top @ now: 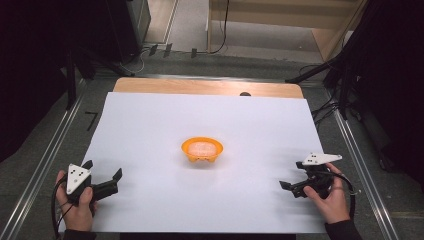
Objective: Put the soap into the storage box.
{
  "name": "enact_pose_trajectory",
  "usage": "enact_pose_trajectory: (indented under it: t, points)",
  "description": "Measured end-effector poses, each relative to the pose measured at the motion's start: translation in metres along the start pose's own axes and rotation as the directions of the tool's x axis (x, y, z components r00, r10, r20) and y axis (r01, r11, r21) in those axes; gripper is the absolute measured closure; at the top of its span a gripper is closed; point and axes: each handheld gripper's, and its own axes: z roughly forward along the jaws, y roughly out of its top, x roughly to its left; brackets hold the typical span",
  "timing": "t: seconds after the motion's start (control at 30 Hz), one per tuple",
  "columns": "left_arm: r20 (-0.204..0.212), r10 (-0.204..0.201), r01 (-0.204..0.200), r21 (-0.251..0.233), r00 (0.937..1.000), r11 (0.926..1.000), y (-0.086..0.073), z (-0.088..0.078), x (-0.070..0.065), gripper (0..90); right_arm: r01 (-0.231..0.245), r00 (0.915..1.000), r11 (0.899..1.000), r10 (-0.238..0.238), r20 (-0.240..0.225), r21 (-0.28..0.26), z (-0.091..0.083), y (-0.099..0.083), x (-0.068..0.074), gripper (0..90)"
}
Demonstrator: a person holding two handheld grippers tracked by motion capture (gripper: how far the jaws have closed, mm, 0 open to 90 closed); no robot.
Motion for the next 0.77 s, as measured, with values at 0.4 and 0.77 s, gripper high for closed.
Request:
enact_pose_trajectory:
  t: [0.4, 0.77]
  points:
    - [-0.003, 0.001, -0.001, -0.002, 1.0000, 1.0000, 0.000, 0.000, 0.000, 0.7, -0.038, 0.9991, 0.997, 0.039, 0.016, -0.068, -0.011, -0.025, -0.008, 0.0]
    - [0.002, -0.002, 0.002, 0.004, 1.0000, 1.0000, 0.000, 0.000, 0.000, 0.7, -0.044, 0.9983, 0.995, 0.047, 0.034, -0.090, -0.015, -0.034, -0.010, 0.0]
